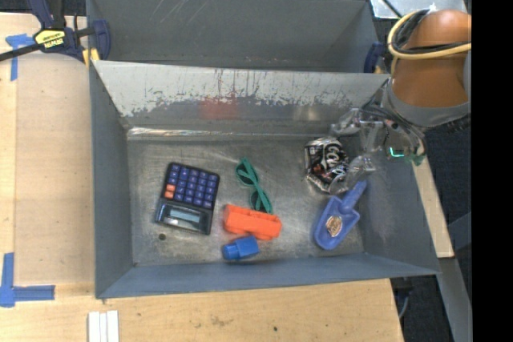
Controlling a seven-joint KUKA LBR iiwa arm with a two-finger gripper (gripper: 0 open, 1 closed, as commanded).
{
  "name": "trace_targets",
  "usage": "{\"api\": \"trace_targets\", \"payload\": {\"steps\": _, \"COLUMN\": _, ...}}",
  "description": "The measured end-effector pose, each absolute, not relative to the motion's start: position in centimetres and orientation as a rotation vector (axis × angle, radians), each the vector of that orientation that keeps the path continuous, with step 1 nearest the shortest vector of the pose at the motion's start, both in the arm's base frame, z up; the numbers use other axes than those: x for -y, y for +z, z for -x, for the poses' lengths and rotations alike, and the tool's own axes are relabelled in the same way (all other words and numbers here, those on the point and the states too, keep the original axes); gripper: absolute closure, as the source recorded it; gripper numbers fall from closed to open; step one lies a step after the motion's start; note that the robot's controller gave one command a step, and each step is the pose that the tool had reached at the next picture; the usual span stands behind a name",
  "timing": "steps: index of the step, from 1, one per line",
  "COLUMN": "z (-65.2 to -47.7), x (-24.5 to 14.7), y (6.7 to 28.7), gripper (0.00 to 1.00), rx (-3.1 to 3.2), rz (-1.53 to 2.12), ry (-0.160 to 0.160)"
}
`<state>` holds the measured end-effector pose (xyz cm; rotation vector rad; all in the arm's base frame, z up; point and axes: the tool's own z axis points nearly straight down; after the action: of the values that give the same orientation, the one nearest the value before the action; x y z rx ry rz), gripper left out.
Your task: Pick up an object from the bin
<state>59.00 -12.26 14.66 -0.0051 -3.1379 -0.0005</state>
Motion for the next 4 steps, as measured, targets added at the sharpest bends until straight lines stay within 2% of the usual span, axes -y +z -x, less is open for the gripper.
{"api": "trace_targets", "payload": {"steps": 1, "z": -59.2, "x": 12.2, "y": 15.1, "gripper": 0.00, "rx": 3.146, "rz": 0.001, "ry": 0.001}}
{"api": "trace_targets", "payload": {"steps": 2, "z": -55.0, "x": 13.3, "y": 10.0, "gripper": 0.00, "rx": 3.133, "rz": -0.358, "ry": 0.005}}
{"api": "trace_targets", "payload": {"steps": 3, "z": -53.4, "x": 14.1, "y": 10.8, "gripper": 0.00, "rx": 3.064, "rz": -0.703, "ry": 0.001}}
{"api": "trace_targets", "payload": {"steps": 4, "z": -53.9, "x": 13.8, "y": 12.8, "gripper": 0.00, "rx": 3.051, "rz": -0.771, "ry": 0.003}}
